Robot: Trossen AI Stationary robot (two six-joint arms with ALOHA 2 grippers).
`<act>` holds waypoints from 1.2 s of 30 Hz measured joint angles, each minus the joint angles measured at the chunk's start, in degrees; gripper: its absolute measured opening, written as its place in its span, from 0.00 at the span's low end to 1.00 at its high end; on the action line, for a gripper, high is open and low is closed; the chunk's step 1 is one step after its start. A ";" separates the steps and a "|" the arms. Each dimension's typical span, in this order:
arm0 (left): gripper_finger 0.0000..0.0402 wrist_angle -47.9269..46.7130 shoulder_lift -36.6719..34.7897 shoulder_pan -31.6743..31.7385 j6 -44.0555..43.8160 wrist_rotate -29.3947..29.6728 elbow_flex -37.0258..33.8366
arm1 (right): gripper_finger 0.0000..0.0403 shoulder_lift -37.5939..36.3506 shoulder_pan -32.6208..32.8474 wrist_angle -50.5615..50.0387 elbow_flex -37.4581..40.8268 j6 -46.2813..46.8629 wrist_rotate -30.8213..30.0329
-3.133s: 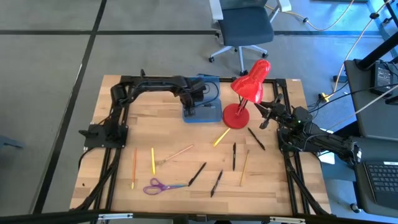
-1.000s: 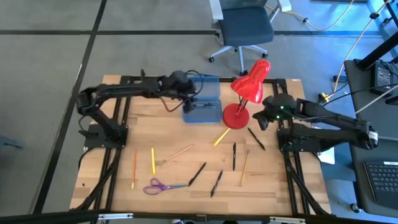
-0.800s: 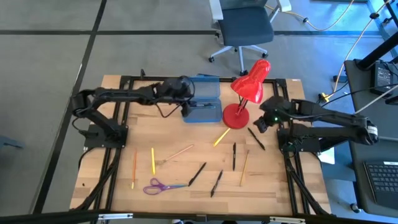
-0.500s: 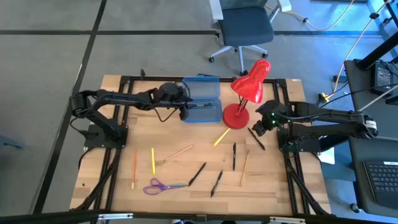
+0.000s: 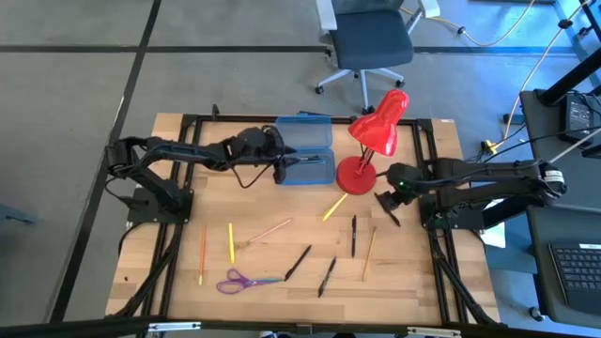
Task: Pick & place school supplies into a supply box
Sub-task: Put the black pen into the blue supply box
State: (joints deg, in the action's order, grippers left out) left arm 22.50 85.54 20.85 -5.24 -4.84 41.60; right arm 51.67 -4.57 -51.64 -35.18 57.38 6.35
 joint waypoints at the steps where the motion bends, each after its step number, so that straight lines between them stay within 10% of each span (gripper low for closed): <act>1: 0.41 -0.16 0.00 -0.29 0.06 0.02 0.00 | 0.48 0.82 0.47 -0.29 0.01 0.26 0.63; 36: 0.40 -1.59 0.00 -1.76 -0.22 0.04 0.00 | 0.38 25.65 8.25 -2.14 0.09 6.57 -0.22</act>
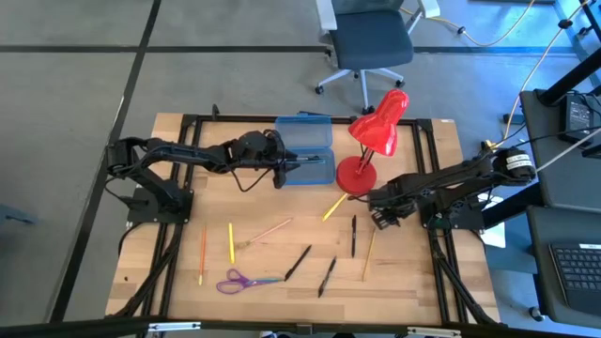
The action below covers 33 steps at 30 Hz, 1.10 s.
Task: Pick & place school supplies into a supply box
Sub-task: Put the black pen into the blue supply box
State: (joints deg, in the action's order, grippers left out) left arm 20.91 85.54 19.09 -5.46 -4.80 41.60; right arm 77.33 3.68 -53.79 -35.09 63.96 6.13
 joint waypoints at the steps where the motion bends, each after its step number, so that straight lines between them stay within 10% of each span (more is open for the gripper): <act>1: 0.40 -0.26 0.00 0.00 0.00 0.00 0.00 | 0.38 0.13 0.00 0.37 0.00 0.00 0.00; 33: 0.41 -5.22 -1.50 0.01 -1.41 -0.57 0.00 | 0.14 -1.01 0.06 4.62 3.56 -3.36 0.56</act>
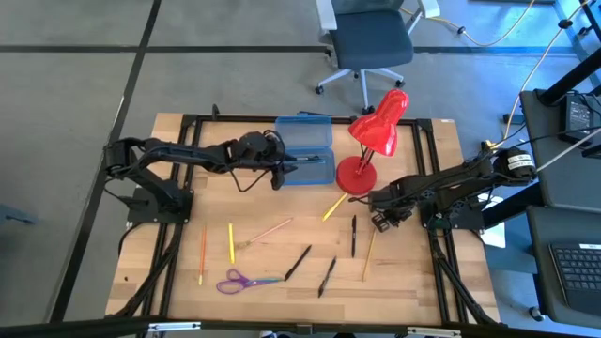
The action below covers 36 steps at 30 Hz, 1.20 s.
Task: Pick & place school supplies into a supply box
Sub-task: Put the black pen into the blue supply box
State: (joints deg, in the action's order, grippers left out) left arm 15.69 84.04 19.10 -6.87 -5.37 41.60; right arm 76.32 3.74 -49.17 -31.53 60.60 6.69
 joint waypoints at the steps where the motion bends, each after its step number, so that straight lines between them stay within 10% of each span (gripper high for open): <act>1: 0.40 -1.29 -0.73 0.00 0.00 0.01 0.00 | 0.14 -0.12 -0.02 -0.92 -0.50 -0.76 -0.84; 12: 0.41 -17.31 -10.85 0.01 -1.36 0.27 0.00 | 0.14 -1.69 -0.16 1.84 -10.65 -14.33 -8.00; 23: 0.41 -27.52 -13.49 -1.11 -8.21 -0.14 0.00 | 0.14 -1.42 -5.24 28.85 -17.02 -49.21 -17.81; 36: 0.40 -33.94 -13.49 -3.59 -13.57 -0.17 0.00 | 0.14 14.45 -14.81 42.59 -20.93 -72.15 -17.63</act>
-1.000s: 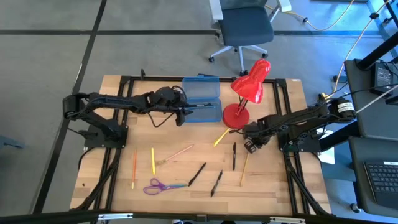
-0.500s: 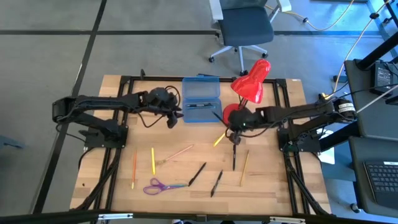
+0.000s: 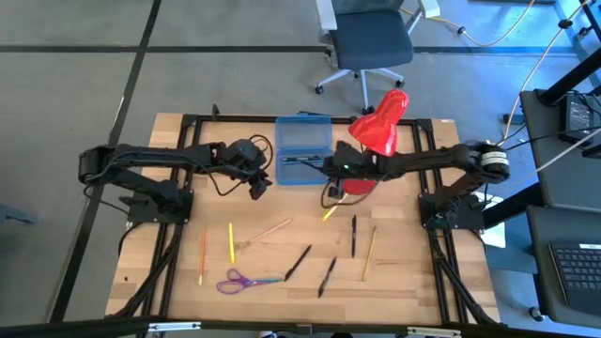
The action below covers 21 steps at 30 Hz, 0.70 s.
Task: Pick & place school supplies into a supply box
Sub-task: Put the black pen into the blue supply box
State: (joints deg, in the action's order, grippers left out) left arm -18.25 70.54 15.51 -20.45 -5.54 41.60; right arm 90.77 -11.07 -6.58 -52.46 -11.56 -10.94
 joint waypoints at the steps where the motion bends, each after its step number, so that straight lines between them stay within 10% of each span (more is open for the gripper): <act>1: 0.40 -0.28 0.00 -0.14 0.00 0.02 0.00 | 0.14 1.49 -0.61 -0.12 -0.94 -1.01 0.00; 21: 0.36 -8.38 0.02 -4.65 -3.67 0.07 0.00 | 0.14 23.98 -4.59 -11.44 -19.54 -11.67 -0.08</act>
State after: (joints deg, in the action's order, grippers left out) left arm -26.62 70.57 10.86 -24.12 -5.47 41.60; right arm 114.75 -15.66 -18.01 -72.00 -23.22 -11.01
